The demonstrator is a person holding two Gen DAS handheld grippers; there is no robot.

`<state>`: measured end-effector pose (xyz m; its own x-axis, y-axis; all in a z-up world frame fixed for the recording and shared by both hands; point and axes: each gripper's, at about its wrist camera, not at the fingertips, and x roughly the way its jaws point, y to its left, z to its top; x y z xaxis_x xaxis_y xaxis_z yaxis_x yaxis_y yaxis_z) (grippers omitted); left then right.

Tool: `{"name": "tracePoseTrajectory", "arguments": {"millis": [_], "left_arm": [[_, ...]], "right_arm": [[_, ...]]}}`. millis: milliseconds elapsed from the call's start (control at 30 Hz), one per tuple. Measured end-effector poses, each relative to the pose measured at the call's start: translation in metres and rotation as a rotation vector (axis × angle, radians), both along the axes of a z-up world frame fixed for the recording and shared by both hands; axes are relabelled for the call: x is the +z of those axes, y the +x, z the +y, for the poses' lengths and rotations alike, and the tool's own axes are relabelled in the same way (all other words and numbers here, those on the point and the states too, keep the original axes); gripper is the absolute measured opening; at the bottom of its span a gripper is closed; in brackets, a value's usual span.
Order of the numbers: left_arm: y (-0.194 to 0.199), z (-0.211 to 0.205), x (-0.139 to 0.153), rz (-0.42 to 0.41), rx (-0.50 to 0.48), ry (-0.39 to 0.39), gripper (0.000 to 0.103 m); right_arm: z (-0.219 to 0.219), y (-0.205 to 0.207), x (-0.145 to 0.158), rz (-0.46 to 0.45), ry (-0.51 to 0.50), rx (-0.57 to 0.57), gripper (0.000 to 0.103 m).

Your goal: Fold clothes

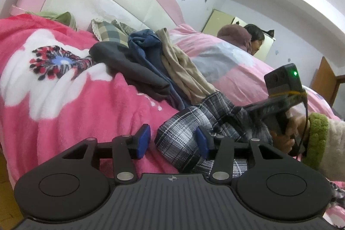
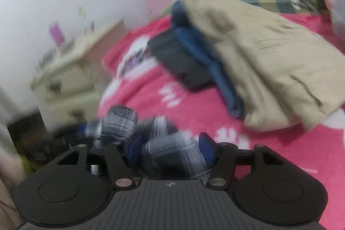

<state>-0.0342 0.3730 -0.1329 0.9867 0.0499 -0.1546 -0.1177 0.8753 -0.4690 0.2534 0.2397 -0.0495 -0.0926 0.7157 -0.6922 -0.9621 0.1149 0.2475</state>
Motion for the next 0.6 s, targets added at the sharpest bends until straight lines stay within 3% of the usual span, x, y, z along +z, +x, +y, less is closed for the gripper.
{"name": "tracePoseTrajectory", "arguments": {"millis": [100,200,267,333,433,600], "left_arm": [[0.000,0.000,-0.001,-0.002,0.005,-0.002,0.047],[0.000,-0.001,0.001,0.004,0.018,-0.006,0.047],[-0.002,-0.003,0.002,0.005,0.029,-0.016,0.046],[-0.002,-0.005,0.003,0.007,0.041,-0.022,0.046],[0.002,-0.006,0.010,0.001,0.053,-0.018,0.045],[0.021,0.000,0.026,-0.016,0.064,0.011,0.045]], "right_arm": [[0.009,-0.009,-0.011,-0.057,-0.042,-0.019,0.062],[0.010,-0.005,-0.017,-0.006,-0.040,-0.057,0.061],[0.004,-0.011,-0.010,-0.023,-0.025,-0.061,0.034],[-0.001,-0.018,-0.002,-0.061,-0.004,-0.064,0.022],[-0.005,-0.031,0.011,-0.163,0.041,-0.079,0.016],[-0.004,-0.018,0.035,-0.226,0.114,-0.131,0.014]]}}
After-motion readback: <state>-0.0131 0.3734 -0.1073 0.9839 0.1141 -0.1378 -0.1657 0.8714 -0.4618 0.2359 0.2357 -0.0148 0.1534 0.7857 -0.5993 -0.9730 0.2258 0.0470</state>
